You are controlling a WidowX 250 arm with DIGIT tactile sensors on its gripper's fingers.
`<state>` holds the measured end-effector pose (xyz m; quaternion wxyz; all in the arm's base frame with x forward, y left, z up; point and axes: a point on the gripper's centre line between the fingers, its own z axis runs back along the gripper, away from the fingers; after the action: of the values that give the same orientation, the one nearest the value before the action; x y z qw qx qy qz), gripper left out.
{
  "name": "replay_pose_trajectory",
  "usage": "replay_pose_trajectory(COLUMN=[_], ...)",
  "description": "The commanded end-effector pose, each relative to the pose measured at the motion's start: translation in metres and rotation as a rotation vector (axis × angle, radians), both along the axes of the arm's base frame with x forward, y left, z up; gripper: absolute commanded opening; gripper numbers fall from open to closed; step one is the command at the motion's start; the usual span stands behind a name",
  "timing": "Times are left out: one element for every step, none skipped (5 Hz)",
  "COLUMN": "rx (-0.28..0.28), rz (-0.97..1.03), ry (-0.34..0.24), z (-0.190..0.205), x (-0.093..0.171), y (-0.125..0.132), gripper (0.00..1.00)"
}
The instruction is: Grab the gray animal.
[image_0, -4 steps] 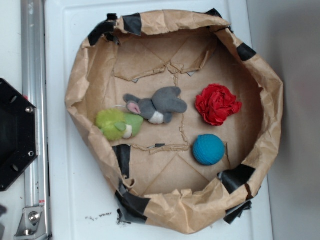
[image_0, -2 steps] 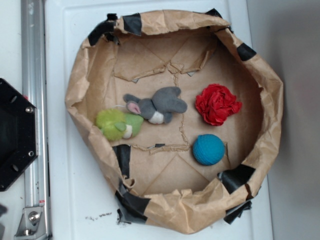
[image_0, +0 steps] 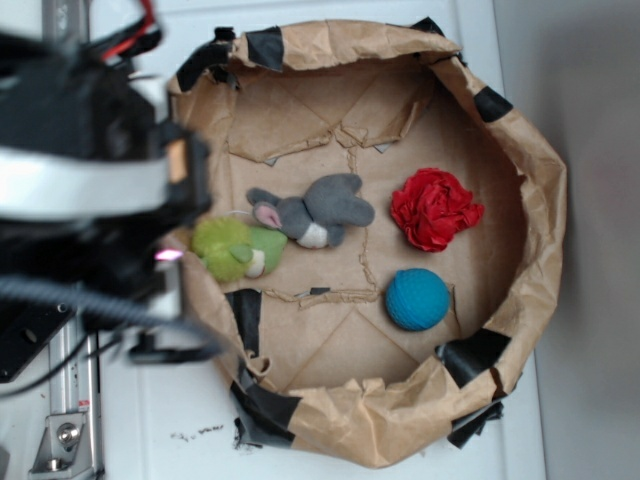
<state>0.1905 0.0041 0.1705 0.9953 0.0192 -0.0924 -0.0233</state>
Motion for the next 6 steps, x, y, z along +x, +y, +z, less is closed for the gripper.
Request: replay_pose_trajectory(rx=[0.001, -0.013, 0.038, 0.068, 0.086, 0.070], rz=[0.040, -0.016, -0.073, -0.113, -0.108, -0.122], ry=[-0.016, 0.023, 0.074, 0.104, 0.081, 0.072], z=[-0.045, -0.087, -0.115, -0.141, -0.134, -0.107], x=[0.050, 0.059, 0.050, 0.053, 0.062, 0.070], y=[0.013, 0.004, 0.003, 0.008, 0.016, 0.016], gripper=[1.00, 1.00, 1.00, 1.00, 0.00, 0.00])
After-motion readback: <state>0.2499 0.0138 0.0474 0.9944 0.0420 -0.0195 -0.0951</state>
